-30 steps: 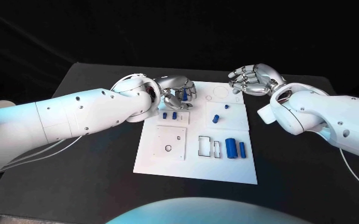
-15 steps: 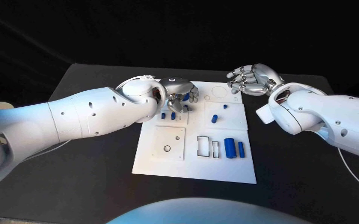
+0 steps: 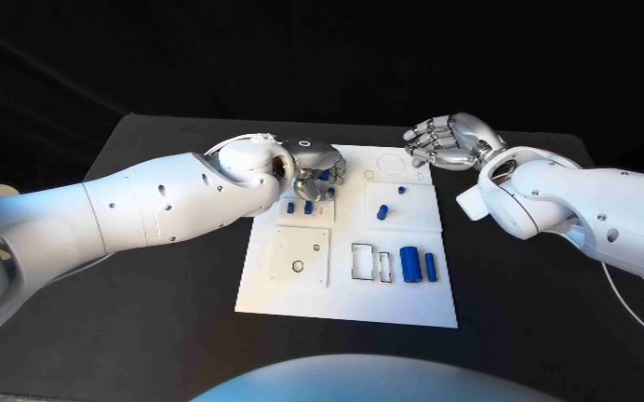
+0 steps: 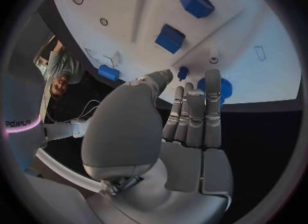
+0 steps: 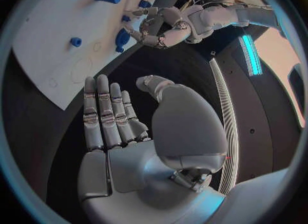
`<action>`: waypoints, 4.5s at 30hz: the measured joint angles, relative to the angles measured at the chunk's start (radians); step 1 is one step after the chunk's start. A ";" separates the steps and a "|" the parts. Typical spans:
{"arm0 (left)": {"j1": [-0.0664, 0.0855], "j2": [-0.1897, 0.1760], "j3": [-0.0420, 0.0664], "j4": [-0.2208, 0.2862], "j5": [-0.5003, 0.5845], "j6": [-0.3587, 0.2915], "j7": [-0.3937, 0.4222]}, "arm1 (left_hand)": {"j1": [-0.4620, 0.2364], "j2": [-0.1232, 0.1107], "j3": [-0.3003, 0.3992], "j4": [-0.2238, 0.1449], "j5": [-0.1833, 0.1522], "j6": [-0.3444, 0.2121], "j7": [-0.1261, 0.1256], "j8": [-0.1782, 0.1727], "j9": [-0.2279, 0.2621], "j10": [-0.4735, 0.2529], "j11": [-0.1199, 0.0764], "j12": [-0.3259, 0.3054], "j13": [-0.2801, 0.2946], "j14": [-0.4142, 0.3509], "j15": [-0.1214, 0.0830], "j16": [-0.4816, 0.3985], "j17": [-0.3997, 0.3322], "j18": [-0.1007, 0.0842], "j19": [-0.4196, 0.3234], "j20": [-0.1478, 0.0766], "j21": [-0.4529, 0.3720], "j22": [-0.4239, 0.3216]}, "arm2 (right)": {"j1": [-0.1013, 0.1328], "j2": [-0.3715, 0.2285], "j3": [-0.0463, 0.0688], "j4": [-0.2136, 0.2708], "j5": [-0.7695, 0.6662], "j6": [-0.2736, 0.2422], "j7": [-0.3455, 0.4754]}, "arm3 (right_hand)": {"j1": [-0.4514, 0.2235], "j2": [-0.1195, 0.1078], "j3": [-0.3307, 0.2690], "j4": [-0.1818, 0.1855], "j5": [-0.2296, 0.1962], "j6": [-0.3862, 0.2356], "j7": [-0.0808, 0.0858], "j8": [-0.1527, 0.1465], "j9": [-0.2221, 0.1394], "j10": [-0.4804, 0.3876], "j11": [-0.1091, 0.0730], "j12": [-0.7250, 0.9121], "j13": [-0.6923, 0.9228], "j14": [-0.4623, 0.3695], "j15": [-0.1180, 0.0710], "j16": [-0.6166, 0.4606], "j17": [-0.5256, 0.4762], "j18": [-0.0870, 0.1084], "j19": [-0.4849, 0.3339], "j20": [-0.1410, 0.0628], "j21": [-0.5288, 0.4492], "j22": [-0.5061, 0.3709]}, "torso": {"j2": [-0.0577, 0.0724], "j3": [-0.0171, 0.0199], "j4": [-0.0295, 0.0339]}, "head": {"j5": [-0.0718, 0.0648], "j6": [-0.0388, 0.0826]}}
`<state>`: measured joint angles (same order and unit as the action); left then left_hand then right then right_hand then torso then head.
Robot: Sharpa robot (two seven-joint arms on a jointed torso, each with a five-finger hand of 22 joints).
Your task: Assemble the parts on the task board
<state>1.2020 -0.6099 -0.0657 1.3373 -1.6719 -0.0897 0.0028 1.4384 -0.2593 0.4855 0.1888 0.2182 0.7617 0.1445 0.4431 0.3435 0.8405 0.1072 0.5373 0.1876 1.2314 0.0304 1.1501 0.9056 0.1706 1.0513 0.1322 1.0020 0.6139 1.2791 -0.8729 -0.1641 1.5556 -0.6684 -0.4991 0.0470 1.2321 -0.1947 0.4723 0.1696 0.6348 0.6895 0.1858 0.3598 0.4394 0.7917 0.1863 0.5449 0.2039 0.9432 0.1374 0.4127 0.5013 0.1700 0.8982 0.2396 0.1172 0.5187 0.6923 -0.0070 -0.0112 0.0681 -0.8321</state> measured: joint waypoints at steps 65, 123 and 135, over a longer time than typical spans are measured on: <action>0.001 0.025 -0.002 -0.044 0.015 0.029 0.005 | 0.043 0.070 0.111 -0.086 -0.018 0.175 -0.003 -0.068 0.005 0.179 -0.035 -0.044 -0.017 0.132 -0.029 0.194 0.141 -0.024 0.127 -0.026 0.237 0.312 | 0.000 0.002 0.000 0.000 0.000 0.001 -0.001 | 0.000 0.000 0.000 0.000 0.000 0.000 0.000 0.004 -0.003 0.000 0.000 0.009 -0.007 0.000 0.000 0.000 -0.002 0.000 0.000 0.000 -0.003 -0.006 | 0.001 -0.0012 -0.0011 | 0.003 -0.003; -0.002 -0.125 0.048 0.036 0.163 0.049 0.006 | 0.017 0.056 0.110 -0.086 -0.018 0.175 -0.004 -0.076 0.010 0.185 -0.028 -0.070 -0.018 0.137 -0.023 0.202 0.138 -0.024 0.139 -0.014 0.252 0.324 | -0.001 0.002 0.000 -0.009 0.000 0.001 0.000 | 0.000 0.000 0.000 0.000 0.000 0.000 0.000 0.004 -0.005 0.000 0.000 0.015 -0.012 0.000 0.000 0.000 -0.003 0.000 0.004 0.004 -0.003 -0.009 | 0.000 -0.0004 0.0016 | 0.011 0.004; -0.002 -0.125 0.048 0.037 0.165 0.075 0.003 | 0.017 0.056 0.113 -0.089 -0.018 0.177 -0.001 -0.076 0.011 0.189 -0.032 -0.070 -0.018 0.137 -0.023 0.202 0.133 -0.024 0.136 -0.016 0.252 0.321 | -0.001 0.001 0.000 -0.009 -0.001 0.001 0.000 | 0.000 0.000 0.000 0.000 0.000 0.000 0.000 0.004 -0.006 0.000 0.000 0.015 -0.013 0.000 0.000 0.000 -0.003 0.000 0.004 0.004 -0.007 -0.010 | 0.000 -0.0008 0.0023 | 0.010 0.001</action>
<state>1.1996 -0.7354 -0.0181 1.3740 -1.5070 -0.0151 0.0059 1.4551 -0.2029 0.5987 0.1003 0.2007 0.9389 0.1435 0.3671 0.3546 1.0298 0.0751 0.4669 0.1694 1.3688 0.0073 1.3522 1.0388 0.1464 1.1877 0.1158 1.2538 0.9352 1.2779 -0.8718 -0.1644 1.5469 -0.6694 -0.4983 0.0465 1.2320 -0.1948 0.4722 0.1697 0.6348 0.6896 0.1857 0.3637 0.4331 0.7915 0.1859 0.5594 0.1908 0.9432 0.1374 0.4127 0.4983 0.1699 0.9018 0.2432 0.1099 0.5083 0.6921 -0.0078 -0.0089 0.0778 -0.8311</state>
